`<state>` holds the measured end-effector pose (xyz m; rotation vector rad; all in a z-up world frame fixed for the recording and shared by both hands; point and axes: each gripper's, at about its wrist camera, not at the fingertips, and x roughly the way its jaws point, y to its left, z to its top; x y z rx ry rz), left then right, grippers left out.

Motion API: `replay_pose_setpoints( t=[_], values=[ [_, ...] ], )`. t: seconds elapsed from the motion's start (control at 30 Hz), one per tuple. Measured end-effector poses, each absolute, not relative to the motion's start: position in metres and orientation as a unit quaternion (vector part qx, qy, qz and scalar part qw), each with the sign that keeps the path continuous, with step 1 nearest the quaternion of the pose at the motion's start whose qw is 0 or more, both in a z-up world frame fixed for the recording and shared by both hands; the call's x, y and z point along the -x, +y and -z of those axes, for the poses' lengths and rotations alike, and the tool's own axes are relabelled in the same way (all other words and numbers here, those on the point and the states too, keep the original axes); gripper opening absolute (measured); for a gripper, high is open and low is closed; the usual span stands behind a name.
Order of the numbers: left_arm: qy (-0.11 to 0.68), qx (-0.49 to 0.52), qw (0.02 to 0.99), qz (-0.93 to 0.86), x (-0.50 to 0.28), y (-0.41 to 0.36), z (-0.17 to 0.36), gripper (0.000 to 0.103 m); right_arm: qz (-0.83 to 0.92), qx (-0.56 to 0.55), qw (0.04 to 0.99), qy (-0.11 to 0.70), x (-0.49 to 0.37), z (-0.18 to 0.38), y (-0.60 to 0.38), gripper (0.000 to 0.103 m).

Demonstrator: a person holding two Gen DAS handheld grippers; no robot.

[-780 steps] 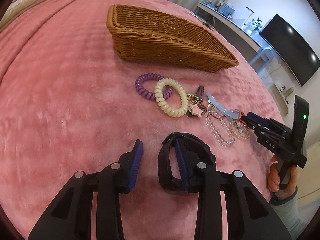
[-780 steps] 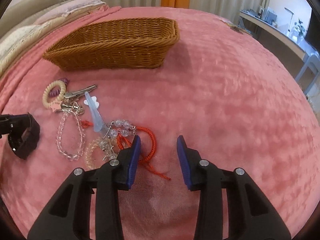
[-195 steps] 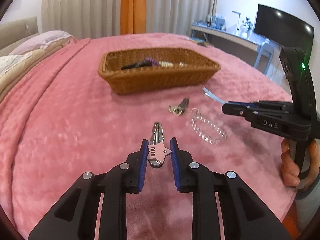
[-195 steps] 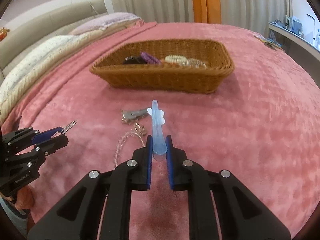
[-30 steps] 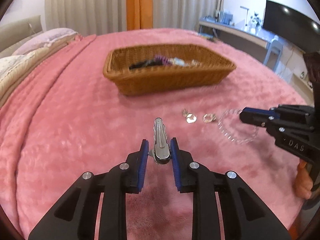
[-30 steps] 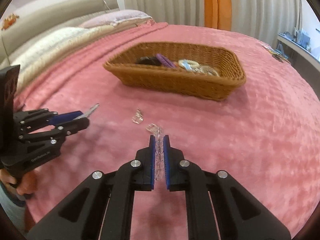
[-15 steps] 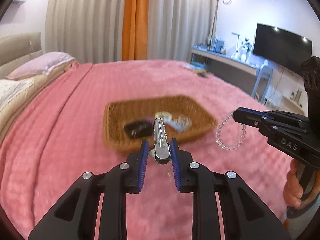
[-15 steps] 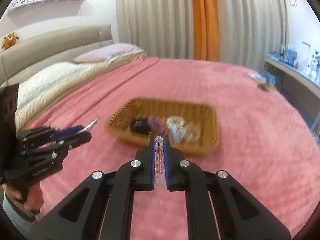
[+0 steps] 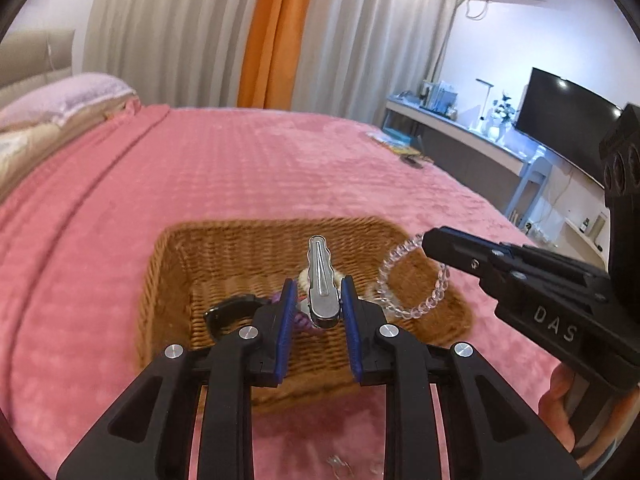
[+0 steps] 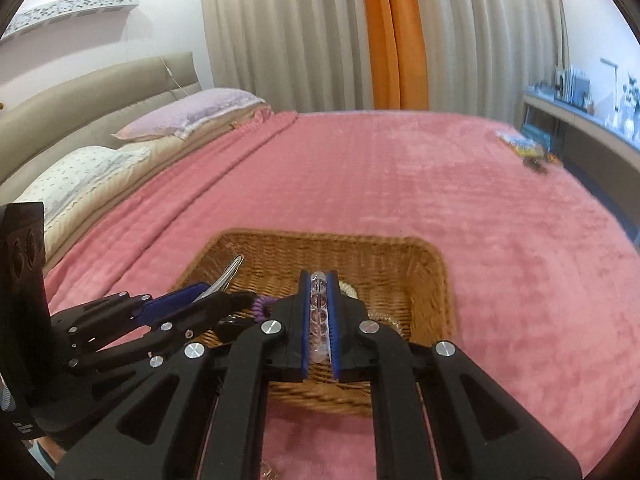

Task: Organize jewelry
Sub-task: 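Open both tools to drop the silver clip and clear bracelet into the basket, then move both tools back to the two silver earrings on the bedspread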

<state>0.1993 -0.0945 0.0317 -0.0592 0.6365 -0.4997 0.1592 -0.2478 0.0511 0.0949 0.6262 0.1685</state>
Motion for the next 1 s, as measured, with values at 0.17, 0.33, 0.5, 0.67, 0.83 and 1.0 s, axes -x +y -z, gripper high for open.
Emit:
replay_pose_setpoints(
  t=[0.17,0.33,0.5,0.67,0.83,1.0],
  values=[
    [0.327,0.032,0.913,0.242,-0.214,-0.095,-0.007,0.021,-0.073,-0.065,0.935,0.341,-0.18,-0.014,-0.261,0.006],
    [0.333,0.024,0.912,0.238,-0.216,-0.099,-0.002,0.022,-0.063,-0.083,0.927,0.361,-0.187,0.001,-0.271,0.007],
    [0.328,0.034,0.912,0.245,-0.212,-0.092,-0.005,0.028,-0.062,-0.09,0.929,0.355,-0.183,0.0,-0.276,0.011],
    [0.308,0.063,0.916,0.249,-0.197,-0.074,-0.019,0.035,-0.051,-0.093,0.935,0.339,-0.166,-0.01,-0.281,0.023],
    [0.282,0.089,0.917,0.267,-0.166,-0.055,-0.04,0.043,-0.055,-0.094,0.94,0.322,-0.129,-0.024,-0.28,0.023],
    [0.278,0.083,0.916,0.276,-0.13,-0.047,-0.045,0.043,-0.064,-0.075,0.944,0.315,-0.089,-0.03,-0.268,0.023]
  ],
)
